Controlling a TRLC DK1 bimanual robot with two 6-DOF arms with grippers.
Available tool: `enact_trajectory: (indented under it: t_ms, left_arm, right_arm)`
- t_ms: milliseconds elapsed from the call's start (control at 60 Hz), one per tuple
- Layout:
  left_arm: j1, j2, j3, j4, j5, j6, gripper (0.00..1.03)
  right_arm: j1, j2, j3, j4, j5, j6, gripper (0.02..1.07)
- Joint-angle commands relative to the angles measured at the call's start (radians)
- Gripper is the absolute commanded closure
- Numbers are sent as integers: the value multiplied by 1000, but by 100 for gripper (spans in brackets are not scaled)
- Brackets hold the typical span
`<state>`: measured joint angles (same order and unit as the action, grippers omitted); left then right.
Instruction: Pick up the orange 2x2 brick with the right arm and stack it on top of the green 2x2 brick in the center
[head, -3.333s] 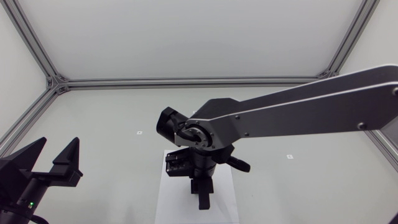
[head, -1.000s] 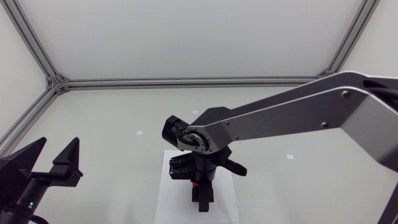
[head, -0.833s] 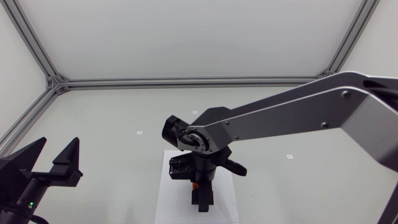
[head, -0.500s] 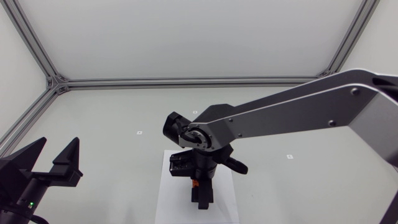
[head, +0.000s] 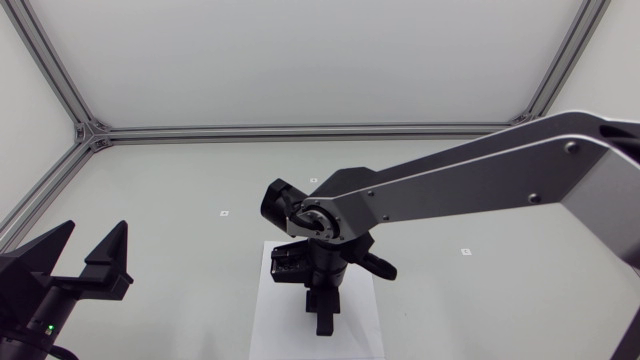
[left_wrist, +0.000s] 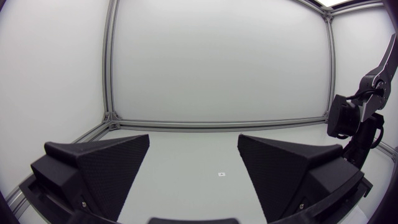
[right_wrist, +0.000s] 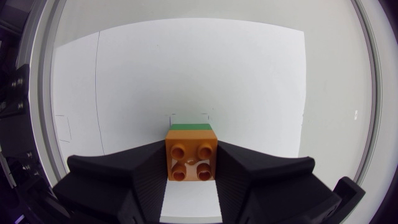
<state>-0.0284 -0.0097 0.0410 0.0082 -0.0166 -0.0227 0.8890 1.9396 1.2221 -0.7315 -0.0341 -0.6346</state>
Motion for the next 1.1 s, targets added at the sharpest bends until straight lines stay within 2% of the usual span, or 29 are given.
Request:
enact_trajectory:
  t_ms: [0,850,883,917,933,983,1083]
  left_arm:
    - [-1,-4,-41,-11,3,6,4]
    - [-1,-4,-41,-11,3,6,4]
    - [-1,-4,-41,-11,3,6,4]
    - [-1,-4,-41,-11,3,6,4]
    - [-1,-4,-41,-11,3,6,4]
    - [-1,-4,-41,-11,3,6,4]
    - [-1,-4,-41,-11,3,6,4]
  right_arm:
    - [13,13,7,3,-9,16,73]
    - [16,36,20,9,0,24,71]
    - [16,38,20,7,2,24,65]
    - [16,41,20,9,2,26,50]
    - [16,44,20,7,2,26,38]
    - [16,48,20,7,2,27,22]
    - [16,48,20,9,5,27,15]
